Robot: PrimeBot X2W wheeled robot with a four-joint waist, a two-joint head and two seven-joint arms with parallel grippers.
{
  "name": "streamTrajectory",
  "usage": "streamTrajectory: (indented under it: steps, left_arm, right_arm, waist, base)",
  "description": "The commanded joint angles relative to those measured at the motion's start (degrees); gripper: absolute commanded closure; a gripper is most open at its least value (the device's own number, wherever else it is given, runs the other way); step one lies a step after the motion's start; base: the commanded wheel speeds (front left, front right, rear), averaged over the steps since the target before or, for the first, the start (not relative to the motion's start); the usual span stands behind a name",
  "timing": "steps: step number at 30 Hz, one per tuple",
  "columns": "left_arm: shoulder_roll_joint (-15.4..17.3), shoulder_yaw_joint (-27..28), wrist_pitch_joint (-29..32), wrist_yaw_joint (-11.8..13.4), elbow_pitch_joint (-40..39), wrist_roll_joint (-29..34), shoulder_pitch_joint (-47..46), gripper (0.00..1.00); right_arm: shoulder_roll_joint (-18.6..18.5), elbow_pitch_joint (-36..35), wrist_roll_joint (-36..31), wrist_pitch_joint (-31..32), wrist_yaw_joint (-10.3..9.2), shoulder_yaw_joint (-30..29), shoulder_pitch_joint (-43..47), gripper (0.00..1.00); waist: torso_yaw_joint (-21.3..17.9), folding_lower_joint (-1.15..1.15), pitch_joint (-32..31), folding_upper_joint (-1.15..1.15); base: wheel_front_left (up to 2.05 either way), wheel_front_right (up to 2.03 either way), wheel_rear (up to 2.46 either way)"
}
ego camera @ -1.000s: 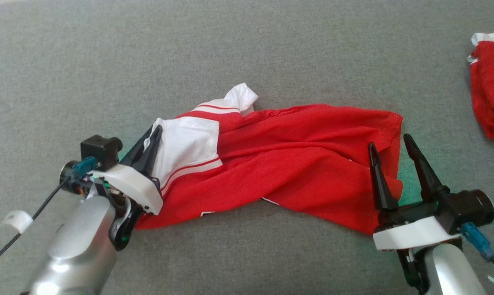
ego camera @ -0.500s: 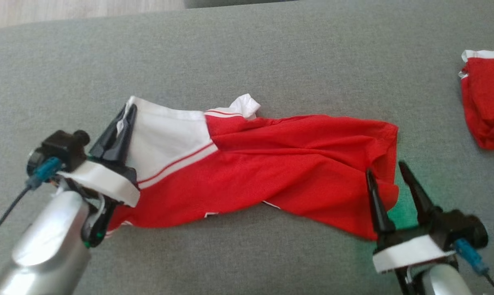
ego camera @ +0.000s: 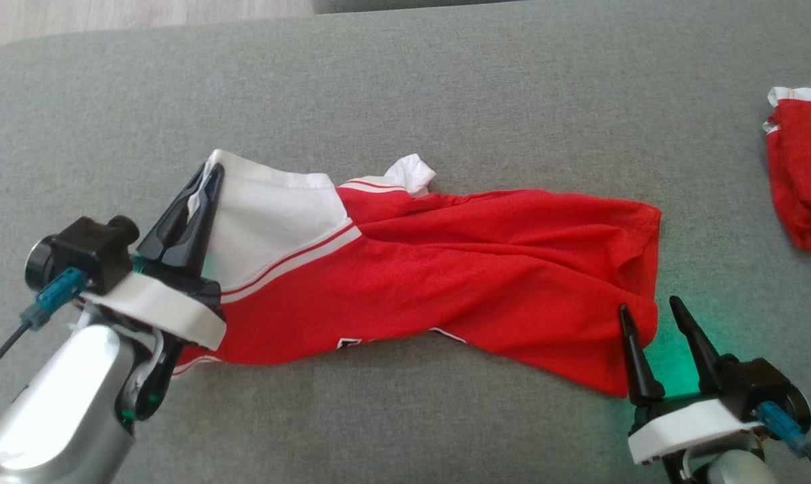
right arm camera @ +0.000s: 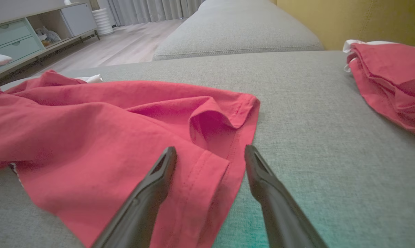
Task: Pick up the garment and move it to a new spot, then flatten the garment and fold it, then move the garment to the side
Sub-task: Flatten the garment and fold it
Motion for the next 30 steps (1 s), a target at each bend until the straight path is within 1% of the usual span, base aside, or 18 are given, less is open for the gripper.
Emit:
streamTrajectory:
  steps: [1,5,6,7,8,9,12,14,19,21,23,26,28,30]
  left_arm:
    - [2.66,3.06,0.01,0.55,-1.85,0.44,-1.52,1.0]
    - [3.48,3.48,0.21,1.26,-2.94,0.32,-0.82,1.0]
    - [3.62,3.55,0.26,1.41,-3.18,0.25,-0.64,1.0]
    - [3.72,3.62,0.3,1.53,-3.43,0.16,-0.47,1.0]
    - [3.77,3.71,0.3,1.67,-3.67,0.03,-0.31,1.0]
    - [3.8,3.81,0.26,1.8,-3.91,-0.1,-0.17,1.0]
    - [3.97,4.05,-0.14,2.13,-4.48,-0.12,0.07,1.0]
    - [4.11,4.28,-0.81,2.15,-4.88,0.04,-0.13,1.0]
    - [4.17,4.95,-3.41,2.08,-6.48,0.86,-1.18,1.0]
    - [4.0,5.02,-4.57,2.02,-7.14,1.21,-1.39,1.0]
    - [3.59,4.82,-5.39,1.97,-7.61,1.32,-1.26,1.0]
    - [3.09,4.03,-5.86,1.73,-7.78,1.2,-0.26,1.0]
    - [2.85,3.55,-6.04,1.66,-7.62,0.97,0.78,1.0]
    - [2.55,3.18,-6.31,1.64,-7.14,0.65,1.79,1.0]
  right_arm:
    - [-0.8,-1.23,0.45,-0.62,-0.04,1.05,-0.89,0.0]
    - [-1.18,-0.38,2.53,-0.62,-0.04,2.24,-0.77,0.0]
    - [-1.52,-0.14,3.16,-0.62,-0.04,3.03,-0.85,0.07]
    - [-1.81,0.06,3.95,-0.62,-0.04,3.81,-0.92,0.48]
    - [-2.2,-0.01,4.53,-0.62,-0.04,4.55,-1.08,0.76]
    - [-2.64,-0.32,4.88,-0.62,-0.04,5.21,-1.32,1.0]
    - [-4.15,-1.57,5.21,-0.62,-0.04,6.42,-2.34,1.0]
    - [-4.94,-3.23,4.83,-0.62,-0.04,5.36,-3.47,1.0]
    - [-6.82,-11.02,-0.06,-0.62,-0.04,-1.83,-6.95,1.0]
    - [-7.63,-14.54,-1.87,-0.62,-0.04,-3.84,-7.1,1.0]
    - [-9.36,-16.53,-2.19,-0.62,-0.04,-2.85,-4.95,1.0]
    - [-12.74,-16.76,-1.98,-0.62,-0.04,1.47,0.86,1.0]
    - [-13.72,-15.93,-1.03,-0.62,-0.04,4.07,4.36,1.0]
    - [-13.92,-14.44,0.31,-0.62,-0.04,6.54,6.79,1.0]
  waist:
    - [0.02,0.0,0.0,0.0]
    - [0.11,0.0,0.0,0.0]
    - [0.17,0.0,0.01,0.0]
    - [0.23,0.0,0.03,0.0]
    - [0.28,0.0,0.06,0.0]
    - [0.32,0.0,0.1,0.0]
    - [0.3,0.0,0.02,0.0]
    - [0.14,0.0,-0.04,0.0]
    - [-0.37,0.0,0.24,0.0]
    - [-0.29,0.0,0.48,0.0]
    - [0.08,0.0,0.8,0.0]
    - [0.55,0.0,1.51,0.0]
    - [0.62,0.0,2.12,0.0]
    - [0.65,0.0,2.71,0.0]
  base:
    - [0.0,0.0,0.0]
    - [0.0,0.0,0.0]
    - [0.0,0.0,0.0]
    - [0.0,0.0,0.0]
    - [0.0,0.0,0.0]
    - [0.0,0.0,0.0]
    - [0.0,0.0,0.0]
    - [0.0,0.0,0.0]
    - [0.0,0.0,0.0]
    - [0.0,0.0,0.0]
    - [0.0,0.0,0.0]
    - [0.0,0.0,0.0]
    - [0.0,0.0,0.0]
    - [0.0,0.0,0.0]
